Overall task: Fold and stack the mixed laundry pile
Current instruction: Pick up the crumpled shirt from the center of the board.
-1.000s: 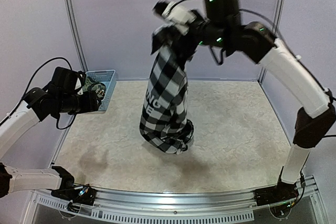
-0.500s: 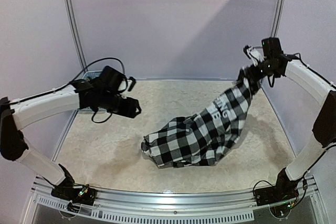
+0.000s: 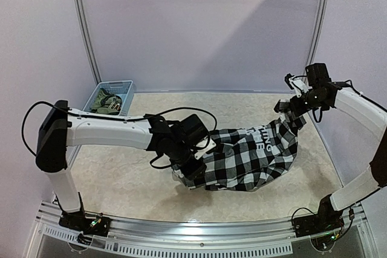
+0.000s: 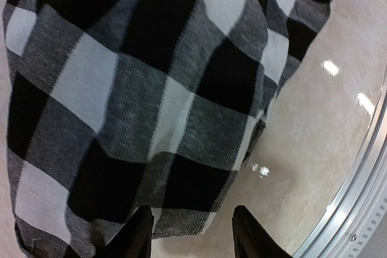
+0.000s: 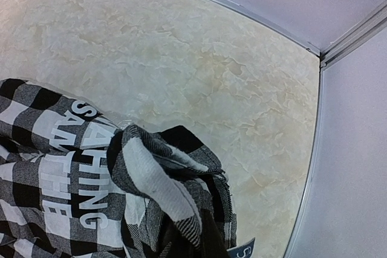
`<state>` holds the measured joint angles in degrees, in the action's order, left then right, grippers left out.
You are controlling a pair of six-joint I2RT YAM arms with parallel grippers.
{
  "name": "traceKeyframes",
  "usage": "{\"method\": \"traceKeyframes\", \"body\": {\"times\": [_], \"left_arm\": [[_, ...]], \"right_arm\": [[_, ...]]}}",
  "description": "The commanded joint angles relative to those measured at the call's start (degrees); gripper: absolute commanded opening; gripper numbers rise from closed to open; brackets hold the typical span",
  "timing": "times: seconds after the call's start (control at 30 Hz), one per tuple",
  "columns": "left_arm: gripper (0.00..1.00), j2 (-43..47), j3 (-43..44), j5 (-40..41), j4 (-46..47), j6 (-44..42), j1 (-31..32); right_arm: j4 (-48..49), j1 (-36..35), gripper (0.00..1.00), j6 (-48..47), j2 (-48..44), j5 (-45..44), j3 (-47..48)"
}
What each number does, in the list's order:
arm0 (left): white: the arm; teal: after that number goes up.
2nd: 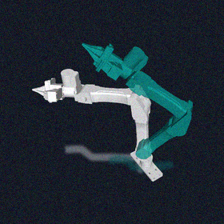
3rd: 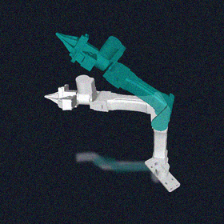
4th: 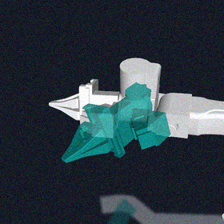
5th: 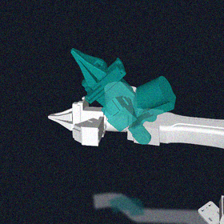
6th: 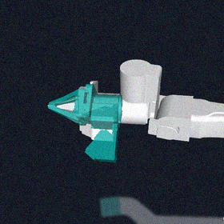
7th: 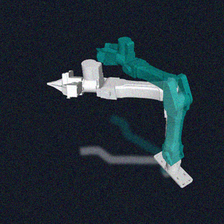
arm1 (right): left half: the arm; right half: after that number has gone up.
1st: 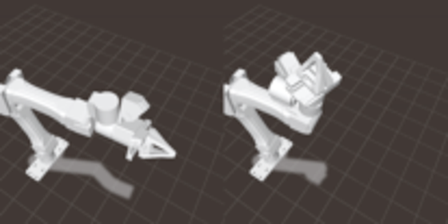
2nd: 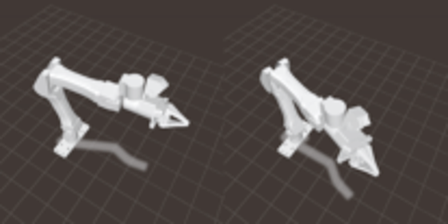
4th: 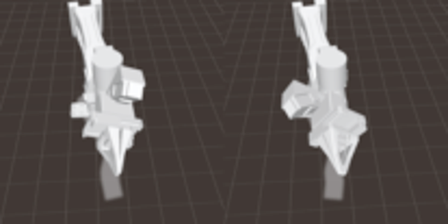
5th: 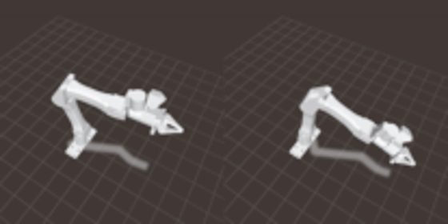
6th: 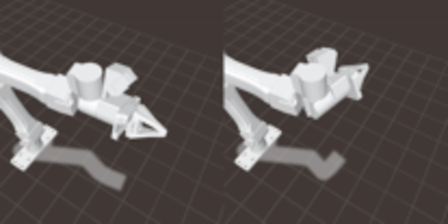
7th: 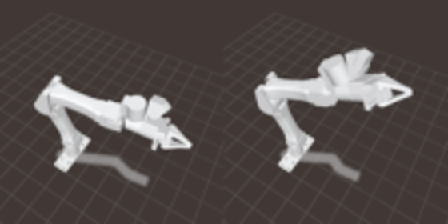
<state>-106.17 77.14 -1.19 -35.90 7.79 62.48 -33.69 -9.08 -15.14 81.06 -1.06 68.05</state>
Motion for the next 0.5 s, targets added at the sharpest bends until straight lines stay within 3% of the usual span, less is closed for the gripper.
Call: {"method": "traceKeyframes", "body": {"times": [0.0,0.2,0.47], "left_arm": [[0.44,0.6,-0.2,0.3,-4.0,-2.8,3.4],[0.43,5.2,-3.8,5.4,-4.3,-4.7,7.7],[0.46,-4.2,-3.1,8.8,-4.3,-7.0,8.5]], "right_arm": [[0.9,0.3,0.0,1.6,-0.5,2.8,-1.4],[0.5,0.4,0.0,1.8,-0.3,3.9,-1.4],[0.1,0.4,0.0,2.4,-0.7,5.3,-1.9]]}}
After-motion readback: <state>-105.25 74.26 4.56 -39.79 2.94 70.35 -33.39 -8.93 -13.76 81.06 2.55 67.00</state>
